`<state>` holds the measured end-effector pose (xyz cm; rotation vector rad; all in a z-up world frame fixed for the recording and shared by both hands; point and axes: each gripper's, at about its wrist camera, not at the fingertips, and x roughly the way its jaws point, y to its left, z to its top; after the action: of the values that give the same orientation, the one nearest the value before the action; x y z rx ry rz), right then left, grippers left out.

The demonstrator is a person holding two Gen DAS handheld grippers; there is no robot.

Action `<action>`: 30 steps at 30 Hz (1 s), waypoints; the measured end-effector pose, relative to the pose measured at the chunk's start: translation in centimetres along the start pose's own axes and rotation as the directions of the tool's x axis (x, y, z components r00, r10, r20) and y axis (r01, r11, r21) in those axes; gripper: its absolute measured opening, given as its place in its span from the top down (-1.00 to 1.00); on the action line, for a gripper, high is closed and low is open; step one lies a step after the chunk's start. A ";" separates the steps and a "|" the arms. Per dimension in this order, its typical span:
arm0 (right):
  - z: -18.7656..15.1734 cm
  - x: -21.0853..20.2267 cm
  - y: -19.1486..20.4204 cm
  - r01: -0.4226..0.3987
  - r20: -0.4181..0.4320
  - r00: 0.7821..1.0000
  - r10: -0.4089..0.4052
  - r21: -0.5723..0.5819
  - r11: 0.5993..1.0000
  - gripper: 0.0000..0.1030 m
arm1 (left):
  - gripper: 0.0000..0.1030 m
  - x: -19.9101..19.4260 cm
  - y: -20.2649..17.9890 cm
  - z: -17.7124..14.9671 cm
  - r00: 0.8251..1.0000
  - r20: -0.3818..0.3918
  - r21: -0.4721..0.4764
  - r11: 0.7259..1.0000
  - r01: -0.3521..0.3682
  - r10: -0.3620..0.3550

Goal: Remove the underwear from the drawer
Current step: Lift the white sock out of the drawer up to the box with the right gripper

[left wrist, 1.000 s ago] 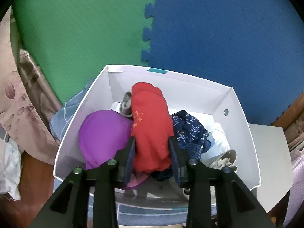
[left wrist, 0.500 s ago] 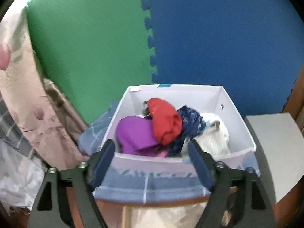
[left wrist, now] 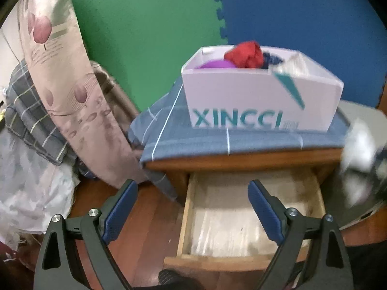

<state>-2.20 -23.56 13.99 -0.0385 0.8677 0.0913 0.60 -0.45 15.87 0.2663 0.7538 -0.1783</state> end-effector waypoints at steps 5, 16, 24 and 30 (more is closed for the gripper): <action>5.6 -6.0 -0.6 -0.040 0.106 0.994 0.035 0.041 0.998 0.27 | -0.77 0.6 -0.4 -1.8 0.999 -0.023 0.017 0.999 -0.041 0.041; 19.5 -4.8 -1.0 0.088 0.156 0.983 -0.096 0.059 0.994 0.27 | -0.77 1.2 -0.1 -2.1 0.998 -0.058 -0.015 1.000 -0.007 0.007; 22.9 1.9 -2.3 0.196 0.068 0.977 -0.201 0.074 0.978 0.27 | -0.77 2.0 0.8 -2.1 0.996 -0.086 -0.048 0.999 -0.005 0.001; 23.4 6.7 -4.3 0.251 -0.006 0.968 -0.251 0.096 0.963 0.26 | -0.77 2.7 1.2 -2.1 0.995 -0.102 -0.066 0.998 -0.001 -0.006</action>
<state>20.26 -25.78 24.01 -0.0579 0.8535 -0.1880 1.53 1.10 12.74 0.2127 0.8603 -0.1421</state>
